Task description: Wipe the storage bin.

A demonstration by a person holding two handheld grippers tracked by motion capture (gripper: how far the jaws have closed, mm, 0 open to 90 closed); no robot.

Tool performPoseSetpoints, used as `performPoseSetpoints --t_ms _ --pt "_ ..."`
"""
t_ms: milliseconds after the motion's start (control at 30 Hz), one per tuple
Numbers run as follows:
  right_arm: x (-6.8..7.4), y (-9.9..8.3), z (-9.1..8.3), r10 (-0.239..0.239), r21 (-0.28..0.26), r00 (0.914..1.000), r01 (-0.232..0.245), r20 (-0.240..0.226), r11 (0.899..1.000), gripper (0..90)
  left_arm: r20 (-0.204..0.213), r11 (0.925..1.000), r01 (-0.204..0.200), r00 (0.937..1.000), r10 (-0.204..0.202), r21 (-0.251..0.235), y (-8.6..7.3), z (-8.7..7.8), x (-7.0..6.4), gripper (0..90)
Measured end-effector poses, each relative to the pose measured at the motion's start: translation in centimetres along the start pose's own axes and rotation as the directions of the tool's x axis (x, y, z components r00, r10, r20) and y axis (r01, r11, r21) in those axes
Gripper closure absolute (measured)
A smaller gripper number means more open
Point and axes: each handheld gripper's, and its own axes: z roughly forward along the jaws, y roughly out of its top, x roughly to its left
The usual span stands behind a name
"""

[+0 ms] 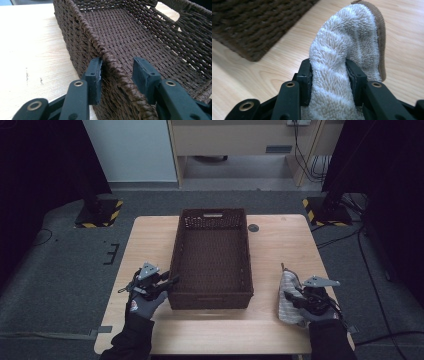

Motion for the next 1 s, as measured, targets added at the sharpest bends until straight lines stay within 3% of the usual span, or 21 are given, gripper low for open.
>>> performPoseSetpoints --t_ms 367,633,833,1000 --pt "-1.8 -1.1 1.0 0.082 0.072 0.993 -0.089 0.085 0.993 59.4 0.006 1.0 0.0 1.0 0.0 -0.004 0.0 0.0 0.1 57.5" --pt "-1.7 -1.3 1.7 0.057 0.084 0.9943 -0.065 0.09 0.994 50.8 0.016 1.0 0.008 0.9999 -0.008 -0.005 -0.1 0.1 0.2 57.0" --pt "-1.8 -1.1 1.4 0.053 0.048 0.9918 -0.059 0.116 0.997 41.2 0.019 1.0 0.008 0.9998 -0.008 -0.006 -0.1 0.1 0.2 56.4" --pt "-2.0 -0.5 0.5 0.077 -0.038 0.9883 -0.073 0.131 0.997 37.5 0.022 0.9999 0.01 0.9997 -0.01 -0.007 -0.1 0.1 0.3 56.2"
